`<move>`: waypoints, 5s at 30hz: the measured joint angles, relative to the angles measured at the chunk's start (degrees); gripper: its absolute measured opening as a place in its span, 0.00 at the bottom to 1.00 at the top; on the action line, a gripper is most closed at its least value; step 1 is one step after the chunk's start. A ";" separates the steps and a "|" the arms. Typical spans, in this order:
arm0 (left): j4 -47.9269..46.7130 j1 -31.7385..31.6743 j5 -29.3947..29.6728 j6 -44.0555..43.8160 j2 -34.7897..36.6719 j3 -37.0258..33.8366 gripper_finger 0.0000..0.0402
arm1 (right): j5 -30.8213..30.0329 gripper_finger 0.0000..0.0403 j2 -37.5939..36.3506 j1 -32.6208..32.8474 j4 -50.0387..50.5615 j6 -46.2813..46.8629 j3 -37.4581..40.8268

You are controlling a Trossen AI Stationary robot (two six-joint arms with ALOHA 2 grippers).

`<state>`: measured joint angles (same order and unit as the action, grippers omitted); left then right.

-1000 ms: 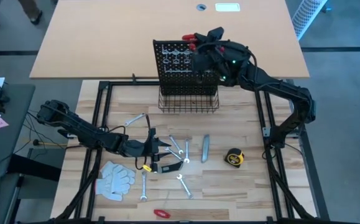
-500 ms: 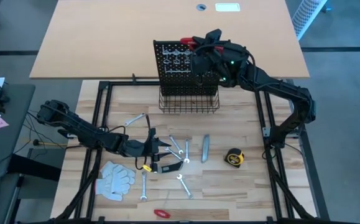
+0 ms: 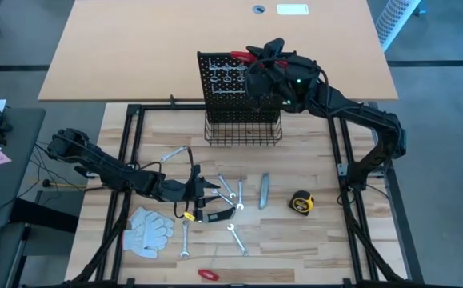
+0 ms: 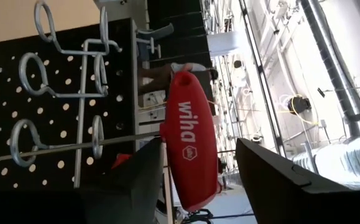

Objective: Hang tools onto peg board
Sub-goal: Hang the red allen wrench on the pegboard

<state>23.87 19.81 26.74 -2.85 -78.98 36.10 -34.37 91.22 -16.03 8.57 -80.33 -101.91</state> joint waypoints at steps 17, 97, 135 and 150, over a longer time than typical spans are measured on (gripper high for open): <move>-0.01 -0.01 -0.02 -0.07 0.00 -0.03 0.34 | -2.03 0.58 -0.02 -0.98 1.59 8.28 0.02; -27.69 32.27 -1.92 -28.09 -35.28 34.09 0.34 | 28.52 0.66 19.84 47.97 -7.62 77.29 27.30; -63.45 33.03 18.97 -76.10 -31.09 31.06 0.34 | 24.10 0.66 35.62 38.10 6.61 84.05 10.43; -66.57 27.01 6.17 -68.03 -31.30 31.34 0.34 | 4.32 0.66 25.56 50.91 26.15 94.31 10.34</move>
<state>-42.70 46.82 32.91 -70.88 -110.28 67.44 -30.05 116.78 34.88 34.73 13.98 -91.57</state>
